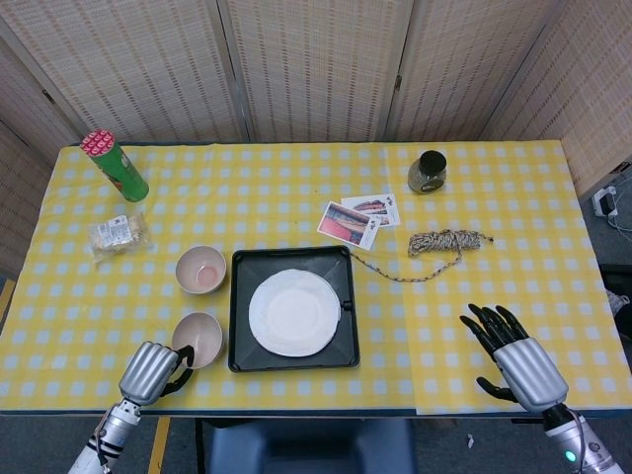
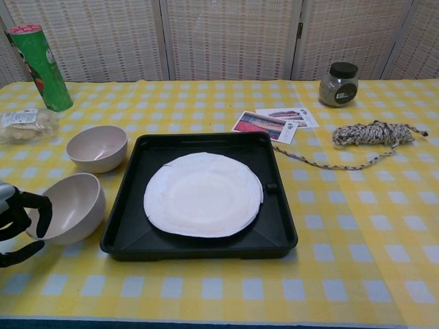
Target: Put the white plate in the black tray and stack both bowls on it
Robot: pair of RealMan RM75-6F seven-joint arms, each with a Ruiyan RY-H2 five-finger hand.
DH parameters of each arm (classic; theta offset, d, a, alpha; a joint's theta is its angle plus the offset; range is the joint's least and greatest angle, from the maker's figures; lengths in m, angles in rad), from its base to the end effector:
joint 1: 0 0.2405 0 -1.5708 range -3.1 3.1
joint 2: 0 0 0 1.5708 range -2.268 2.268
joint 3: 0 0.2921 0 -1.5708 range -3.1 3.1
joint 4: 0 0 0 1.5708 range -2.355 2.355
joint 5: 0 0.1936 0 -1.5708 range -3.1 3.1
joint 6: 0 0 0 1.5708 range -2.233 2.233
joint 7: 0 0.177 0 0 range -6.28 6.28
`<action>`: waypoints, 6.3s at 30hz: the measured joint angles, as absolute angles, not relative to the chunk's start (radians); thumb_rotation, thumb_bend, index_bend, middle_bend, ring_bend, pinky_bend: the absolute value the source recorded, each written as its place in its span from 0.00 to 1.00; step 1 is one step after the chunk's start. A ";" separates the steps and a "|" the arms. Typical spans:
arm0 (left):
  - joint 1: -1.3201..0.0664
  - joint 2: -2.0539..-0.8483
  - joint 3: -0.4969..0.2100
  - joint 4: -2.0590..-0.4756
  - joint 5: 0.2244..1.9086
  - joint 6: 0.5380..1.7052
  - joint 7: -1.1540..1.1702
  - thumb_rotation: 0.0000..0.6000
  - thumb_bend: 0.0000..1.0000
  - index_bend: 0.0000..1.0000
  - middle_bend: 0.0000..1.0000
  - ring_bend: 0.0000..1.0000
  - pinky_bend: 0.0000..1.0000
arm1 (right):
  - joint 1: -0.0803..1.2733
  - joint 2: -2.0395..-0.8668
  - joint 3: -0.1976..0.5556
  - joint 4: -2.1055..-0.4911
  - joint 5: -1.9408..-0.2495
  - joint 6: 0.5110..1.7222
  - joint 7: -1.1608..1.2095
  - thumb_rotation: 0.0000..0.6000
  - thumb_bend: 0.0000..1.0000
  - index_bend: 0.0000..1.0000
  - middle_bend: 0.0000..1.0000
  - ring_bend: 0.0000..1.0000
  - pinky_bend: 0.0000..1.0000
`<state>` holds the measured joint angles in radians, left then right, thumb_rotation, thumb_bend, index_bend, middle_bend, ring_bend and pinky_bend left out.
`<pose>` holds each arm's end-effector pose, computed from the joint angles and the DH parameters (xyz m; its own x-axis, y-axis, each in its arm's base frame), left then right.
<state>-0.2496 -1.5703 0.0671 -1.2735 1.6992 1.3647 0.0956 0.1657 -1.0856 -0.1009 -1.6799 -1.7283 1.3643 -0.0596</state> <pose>-0.2892 0.2350 0.0034 0.4505 0.1426 0.8813 0.8432 -0.3923 -0.3676 -0.2963 -0.1991 0.1387 0.4741 -0.2154 0.8537 -0.8624 -0.3093 0.4008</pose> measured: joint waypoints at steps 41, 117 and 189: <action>-0.426 -1.505 -0.037 -1.668 1.659 1.170 0.496 1.00 0.44 0.66 1.00 1.00 1.00 | 0.149 -1.062 -0.108 -1.688 -1.761 1.413 -0.009 1.00 0.25 0.00 0.00 0.00 0.00; -0.526 -1.528 -0.168 -1.548 1.288 1.221 0.539 1.00 0.39 0.46 1.00 1.00 1.00 | 0.140 -1.011 -0.086 -1.682 -1.752 1.420 0.124 1.00 0.25 0.00 0.00 0.00 0.00; -0.561 -1.716 -0.116 -1.666 1.361 1.273 0.700 1.00 0.48 0.63 1.00 1.00 1.00 | 0.133 -0.987 -0.130 -1.679 -1.813 1.446 0.165 1.00 0.25 0.00 0.00 0.00 0.00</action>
<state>-0.5605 -1.7160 -0.1163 -1.6657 1.3611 1.2733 0.6995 0.1332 -0.9867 -0.1296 -1.6786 -1.8131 1.4458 0.1653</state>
